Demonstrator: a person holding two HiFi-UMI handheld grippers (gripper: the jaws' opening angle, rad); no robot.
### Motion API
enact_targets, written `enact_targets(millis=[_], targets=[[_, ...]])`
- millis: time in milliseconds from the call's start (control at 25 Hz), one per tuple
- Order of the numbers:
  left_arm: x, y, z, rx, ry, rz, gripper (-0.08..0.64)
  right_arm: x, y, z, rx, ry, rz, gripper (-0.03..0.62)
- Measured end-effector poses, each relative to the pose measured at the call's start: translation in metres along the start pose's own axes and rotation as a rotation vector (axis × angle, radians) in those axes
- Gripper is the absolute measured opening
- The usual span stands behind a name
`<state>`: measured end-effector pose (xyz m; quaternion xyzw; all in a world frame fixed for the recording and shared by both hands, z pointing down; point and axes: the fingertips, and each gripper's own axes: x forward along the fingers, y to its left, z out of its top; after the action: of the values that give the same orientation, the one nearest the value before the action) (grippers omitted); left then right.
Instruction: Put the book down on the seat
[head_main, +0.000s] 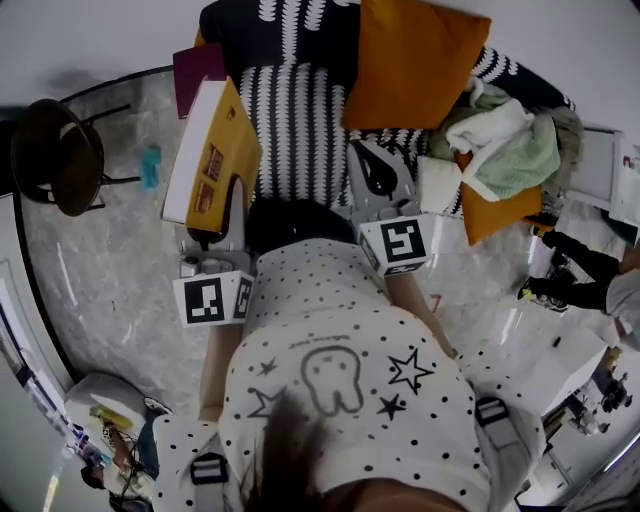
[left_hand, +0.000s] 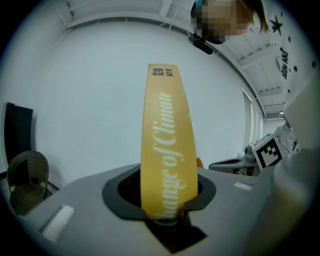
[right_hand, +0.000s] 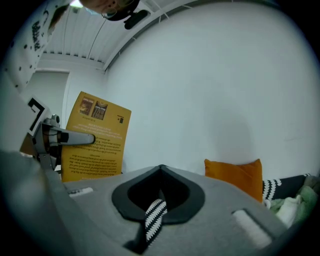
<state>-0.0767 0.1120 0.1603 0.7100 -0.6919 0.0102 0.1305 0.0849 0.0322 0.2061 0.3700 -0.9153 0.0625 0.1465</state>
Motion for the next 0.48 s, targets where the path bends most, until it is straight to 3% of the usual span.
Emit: enact_targets(millis=[200, 480], targets=[[0.015, 0.0, 0.003, -0.001, 0.005, -0.07, 0.144, 0.002, 0.002, -0.001, 0.01, 0.02, -0.039, -0.003], [0.026, 0.011, 0.002, -0.002, 0.019, -0.102, 0.144, 0.007, 0.005, 0.002, 0.007, 0.025, -0.072, -0.003]])
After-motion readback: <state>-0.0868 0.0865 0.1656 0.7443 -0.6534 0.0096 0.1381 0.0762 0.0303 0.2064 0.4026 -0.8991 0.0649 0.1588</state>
